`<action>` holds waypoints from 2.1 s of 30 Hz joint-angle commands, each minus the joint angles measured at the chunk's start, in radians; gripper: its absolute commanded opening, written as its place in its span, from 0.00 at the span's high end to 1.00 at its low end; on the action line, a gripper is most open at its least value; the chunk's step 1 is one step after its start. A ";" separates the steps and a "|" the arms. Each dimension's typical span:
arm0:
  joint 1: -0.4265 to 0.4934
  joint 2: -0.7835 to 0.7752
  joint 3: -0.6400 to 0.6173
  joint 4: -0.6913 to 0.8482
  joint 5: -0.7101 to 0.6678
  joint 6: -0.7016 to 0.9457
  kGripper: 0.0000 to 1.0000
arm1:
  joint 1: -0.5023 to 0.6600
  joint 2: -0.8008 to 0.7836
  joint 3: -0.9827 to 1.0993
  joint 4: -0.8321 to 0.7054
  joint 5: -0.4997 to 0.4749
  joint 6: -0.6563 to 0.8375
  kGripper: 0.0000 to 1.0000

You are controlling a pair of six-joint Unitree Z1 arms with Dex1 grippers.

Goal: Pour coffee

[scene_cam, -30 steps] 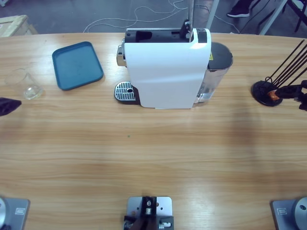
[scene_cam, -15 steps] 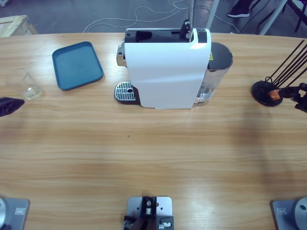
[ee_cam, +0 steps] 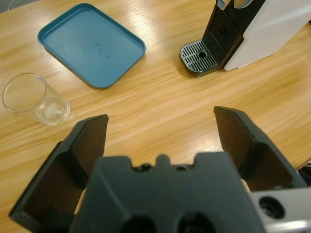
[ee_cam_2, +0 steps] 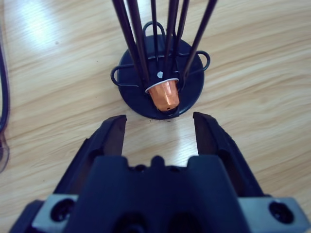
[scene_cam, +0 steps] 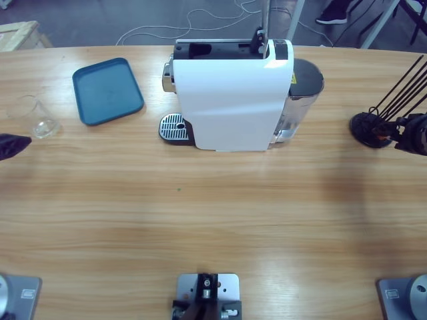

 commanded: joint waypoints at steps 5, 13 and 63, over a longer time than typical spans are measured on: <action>-0.008 -0.024 0.049 -0.023 0.012 -0.009 0.06 | -0.039 0.090 0.024 -0.075 0.001 -0.018 0.41; -0.008 -0.024 0.052 -0.031 0.012 -0.008 0.06 | -0.065 0.147 0.027 -0.122 -0.004 -0.018 0.42; -0.008 -0.022 0.058 -0.040 0.013 -0.009 0.06 | -0.084 0.171 0.032 -0.139 -0.025 -0.045 0.25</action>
